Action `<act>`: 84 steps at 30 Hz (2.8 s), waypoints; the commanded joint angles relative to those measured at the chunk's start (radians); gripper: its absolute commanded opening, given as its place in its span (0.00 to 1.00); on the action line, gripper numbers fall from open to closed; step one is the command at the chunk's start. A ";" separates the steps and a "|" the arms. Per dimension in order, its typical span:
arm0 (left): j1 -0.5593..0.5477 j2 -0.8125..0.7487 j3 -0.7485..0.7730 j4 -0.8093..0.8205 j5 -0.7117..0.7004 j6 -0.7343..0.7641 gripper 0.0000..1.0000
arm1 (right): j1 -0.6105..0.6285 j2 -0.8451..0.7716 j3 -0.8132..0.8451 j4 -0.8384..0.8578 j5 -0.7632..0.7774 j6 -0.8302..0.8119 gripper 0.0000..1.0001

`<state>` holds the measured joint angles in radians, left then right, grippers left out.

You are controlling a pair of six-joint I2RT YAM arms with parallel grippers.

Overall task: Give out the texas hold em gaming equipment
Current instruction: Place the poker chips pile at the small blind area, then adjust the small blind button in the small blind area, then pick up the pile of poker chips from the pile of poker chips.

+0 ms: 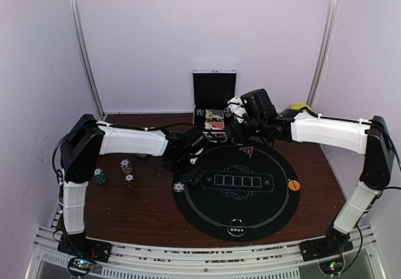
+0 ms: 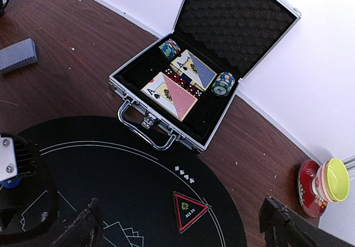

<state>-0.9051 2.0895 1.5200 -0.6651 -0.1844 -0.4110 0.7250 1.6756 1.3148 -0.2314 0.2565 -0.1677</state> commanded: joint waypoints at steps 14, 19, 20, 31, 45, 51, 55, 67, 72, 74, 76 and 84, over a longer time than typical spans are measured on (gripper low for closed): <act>0.014 0.043 0.010 -0.059 -0.192 0.021 0.92 | -0.001 -0.027 -0.020 0.021 -0.015 0.010 1.00; 0.018 0.044 0.008 -0.059 -0.214 0.016 0.91 | -0.001 -0.025 -0.020 0.020 -0.020 0.010 1.00; 0.020 0.044 0.008 -0.059 -0.216 0.017 0.91 | -0.001 -0.024 -0.020 0.020 -0.020 0.010 1.00; 0.032 0.049 0.009 -0.082 -0.259 0.003 0.91 | 0.000 -0.022 -0.020 0.020 -0.025 0.008 1.00; 0.036 -0.210 0.021 -0.089 -0.291 -0.004 0.98 | -0.001 -0.015 -0.020 0.020 -0.024 0.005 1.00; 0.074 -0.388 -0.149 -0.104 -0.265 -0.022 0.98 | -0.001 -0.017 -0.021 0.018 -0.026 0.004 1.00; 0.159 -0.525 -0.295 -0.052 -0.143 -0.022 0.98 | -0.001 -0.013 -0.021 0.018 -0.030 0.004 1.00; 0.407 -0.619 -0.447 0.003 0.063 0.068 0.98 | -0.001 -0.008 -0.019 0.015 -0.028 0.004 1.00; 0.495 -0.567 -0.472 0.040 0.116 0.115 0.96 | -0.001 -0.008 -0.020 0.015 -0.028 0.003 1.00; 0.529 -0.550 -0.477 0.052 0.128 0.129 0.95 | -0.001 -0.008 -0.021 0.015 -0.028 0.002 1.00; 0.556 -0.539 -0.484 0.070 0.147 0.149 0.94 | -0.001 -0.008 -0.021 0.015 -0.030 0.002 1.00; 0.603 -0.462 -0.466 0.113 0.173 0.163 0.88 | -0.001 -0.003 -0.020 0.015 -0.029 0.000 1.00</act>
<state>-0.3283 1.5917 1.0428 -0.6079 -0.0441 -0.2710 0.7250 1.6756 1.3022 -0.2272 0.2249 -0.1692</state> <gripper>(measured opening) 0.893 0.999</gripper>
